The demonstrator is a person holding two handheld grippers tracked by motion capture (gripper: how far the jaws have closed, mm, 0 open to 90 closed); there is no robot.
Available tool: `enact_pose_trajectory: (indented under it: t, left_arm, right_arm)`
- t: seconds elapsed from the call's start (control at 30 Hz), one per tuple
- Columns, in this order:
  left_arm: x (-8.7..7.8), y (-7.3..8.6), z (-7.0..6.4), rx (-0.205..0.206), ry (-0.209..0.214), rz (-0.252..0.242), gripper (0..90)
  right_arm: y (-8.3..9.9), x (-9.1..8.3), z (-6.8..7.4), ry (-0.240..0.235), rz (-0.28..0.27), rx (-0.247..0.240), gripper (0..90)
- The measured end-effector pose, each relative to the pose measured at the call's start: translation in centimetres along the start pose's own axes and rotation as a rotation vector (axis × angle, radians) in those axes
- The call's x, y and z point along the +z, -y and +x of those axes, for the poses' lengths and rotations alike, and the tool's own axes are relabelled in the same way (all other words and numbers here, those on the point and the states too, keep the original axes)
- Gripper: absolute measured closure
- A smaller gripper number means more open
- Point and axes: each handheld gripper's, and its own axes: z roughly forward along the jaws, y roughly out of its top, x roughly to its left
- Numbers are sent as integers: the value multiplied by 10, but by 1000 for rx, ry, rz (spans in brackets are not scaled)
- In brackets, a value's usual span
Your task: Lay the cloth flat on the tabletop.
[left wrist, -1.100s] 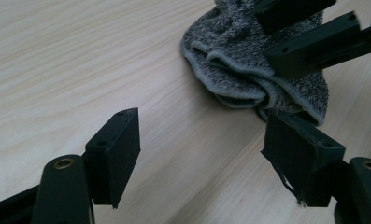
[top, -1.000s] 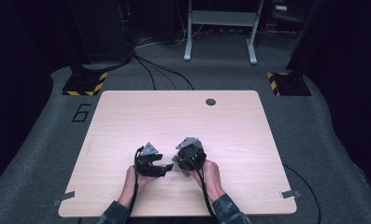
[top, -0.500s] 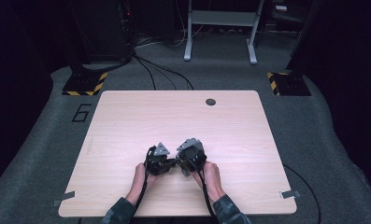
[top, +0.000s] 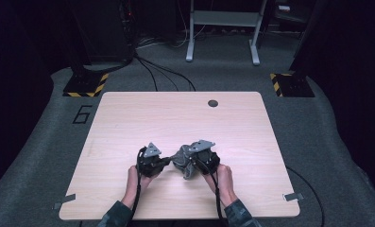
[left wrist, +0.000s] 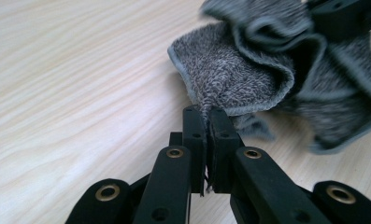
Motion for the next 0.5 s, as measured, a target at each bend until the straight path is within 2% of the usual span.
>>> enact_pose_trajectory:
  t: [0.07,0.17,0.23,0.3,0.4,0.43,0.5]
  left_arm:
    - [-8,2,5,-9,-14,-8,875]
    - [-18,6,14,-29,-30,-18,875]
    - [-25,8,20,-35,-29,-12,875]
    - [-29,13,25,-46,-32,-11,874]
    - [-33,17,28,-55,-37,-6,874]
    - [-34,18,29,-60,-26,-2,874]
    - [-35,19,29,-60,-31,-3,872]
  right_arm:
    - [2,-6,-7,27,-9,-6,841]
    - [9,-13,-18,36,-15,16,838]
    - [16,-15,-25,41,-1,47,835]
    - [23,-14,-31,47,10,58,828]
    - [34,-12,-39,51,34,79,795]
    - [36,-12,-41,49,35,85,779]
    - [39,-14,-45,49,24,95,724]
